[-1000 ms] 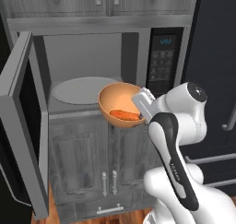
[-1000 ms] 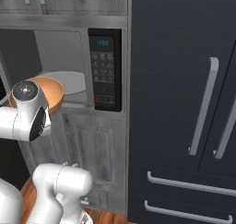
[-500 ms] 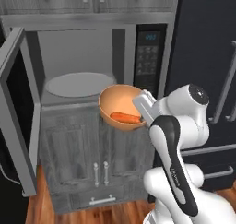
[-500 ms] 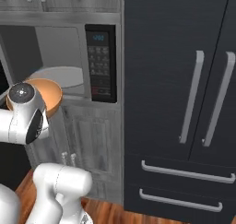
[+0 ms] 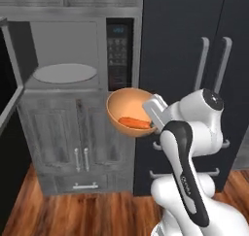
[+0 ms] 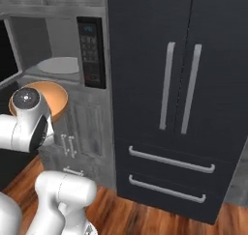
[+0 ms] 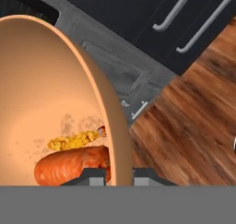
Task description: The microwave is finished heating the shrimp and carrot. Take the bowl containing the food and place it on the dining counter.
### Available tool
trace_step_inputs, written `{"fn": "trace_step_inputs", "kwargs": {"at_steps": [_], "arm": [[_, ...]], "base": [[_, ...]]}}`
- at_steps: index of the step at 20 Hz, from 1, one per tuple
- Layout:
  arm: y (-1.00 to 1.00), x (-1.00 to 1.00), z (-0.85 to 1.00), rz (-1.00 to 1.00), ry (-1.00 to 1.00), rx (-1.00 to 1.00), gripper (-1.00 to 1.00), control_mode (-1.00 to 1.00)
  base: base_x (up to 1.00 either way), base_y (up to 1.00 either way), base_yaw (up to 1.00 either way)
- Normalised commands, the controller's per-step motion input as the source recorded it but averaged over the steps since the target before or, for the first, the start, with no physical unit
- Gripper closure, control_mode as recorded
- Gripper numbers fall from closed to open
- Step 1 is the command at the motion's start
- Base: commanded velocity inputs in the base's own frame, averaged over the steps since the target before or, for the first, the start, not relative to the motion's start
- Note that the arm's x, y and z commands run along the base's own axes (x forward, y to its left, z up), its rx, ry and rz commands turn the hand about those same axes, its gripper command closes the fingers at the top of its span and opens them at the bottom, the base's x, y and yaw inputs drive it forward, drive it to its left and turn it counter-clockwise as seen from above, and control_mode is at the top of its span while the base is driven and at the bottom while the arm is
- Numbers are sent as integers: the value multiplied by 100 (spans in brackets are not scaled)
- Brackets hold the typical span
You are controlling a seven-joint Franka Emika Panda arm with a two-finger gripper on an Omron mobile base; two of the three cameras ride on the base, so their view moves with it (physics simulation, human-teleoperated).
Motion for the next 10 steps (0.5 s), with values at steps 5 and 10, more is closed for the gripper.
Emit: {"fn": "trace_step_inputs", "kwargs": {"at_steps": [5, 10], "arm": [[0, 0, 0, 0, 0, 0, 100, 100], [0, 0, 0, 0, 0, 0, 100, 100]], "base": [[-28, -48, 67], [-16, -9, 99]]}}
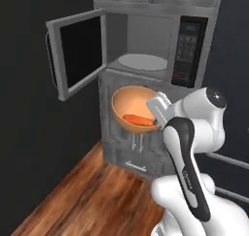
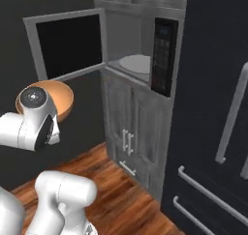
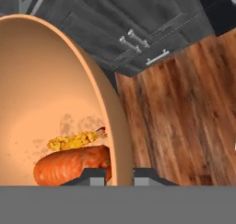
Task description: The microwave is finished heating the shrimp and carrot. Take the bowl containing the food and place it on the dining counter.
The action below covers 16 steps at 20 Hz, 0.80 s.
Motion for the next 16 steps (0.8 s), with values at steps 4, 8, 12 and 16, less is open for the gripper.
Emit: {"fn": "trace_step_inputs", "kwargs": {"at_steps": [4, 8, 12, 16], "arm": [[0, 0, 0, 0, 0, 0, 100, 100], [0, 0, 0, 0, 0, 0, 100, 100], [0, 0, 0, 0, 0, 0, 100, 100], [0, 0, 0, 0, 0, 0, 100, 100]], "base": [[-14, 0, 100], [-11, 0, 100], [-11, 0, 100], [-11, 0, 100]]}}
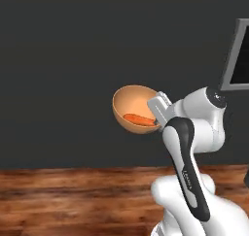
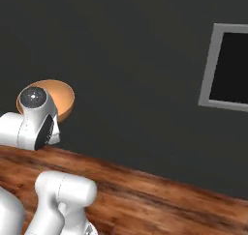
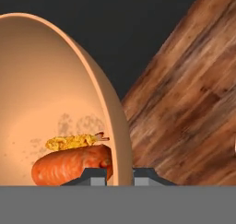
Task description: The microwave is finished heating the shrimp and carrot. Take the bowl containing the food and place it on the dining counter.
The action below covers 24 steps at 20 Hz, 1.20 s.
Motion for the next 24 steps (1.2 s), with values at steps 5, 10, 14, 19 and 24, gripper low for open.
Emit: {"fn": "trace_step_inputs", "kwargs": {"at_steps": [5, 10, 14, 19, 24], "arm": [[0, 0, 0, 0, 0, 0, 100, 100], [0, 0, 0, 0, 0, 0, 100, 100], [0, 0, 0, 0, 0, 0, 100, 100], [0, 0, 0, 0, 0, 0, 100, 100], [0, 0, 0, 0, 0, 0, 100, 100]], "base": [[-10, 0, 100], [-4, 0, 100], [-2, 0, 100], [0, 0, 100], [0, 1, 100]]}}
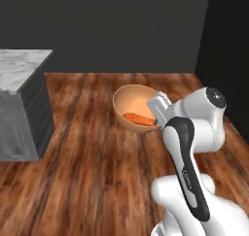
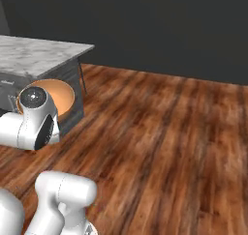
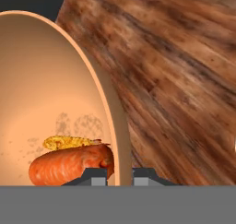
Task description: The microwave is finished heating the shrimp and carrot. Take the bowl containing the food and place it on the dining counter.
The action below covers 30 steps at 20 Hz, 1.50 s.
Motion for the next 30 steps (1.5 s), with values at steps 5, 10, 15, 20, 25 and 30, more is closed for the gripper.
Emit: {"fn": "trace_step_inputs", "kwargs": {"at_steps": [5, 10, 15, 20, 25, 30], "arm": [[0, 0, 0, 0, 0, 0, 100, 100], [0, 0, 0, 0, 0, 0, 100, 100], [0, 0, 0, 0, 0, 0, 100, 100], [0, 0, 0, 0, 0, 0, 100, 100], [0, 0, 0, 0, 0, 0, 100, 100], [0, 0, 0, 0, 0, 0, 100, 100]], "base": [[59, 30, 76], [100, 87, 33], [100, 100, -15], [100, 100, -37], [100, 100, -41], [100, 100, -39]]}}
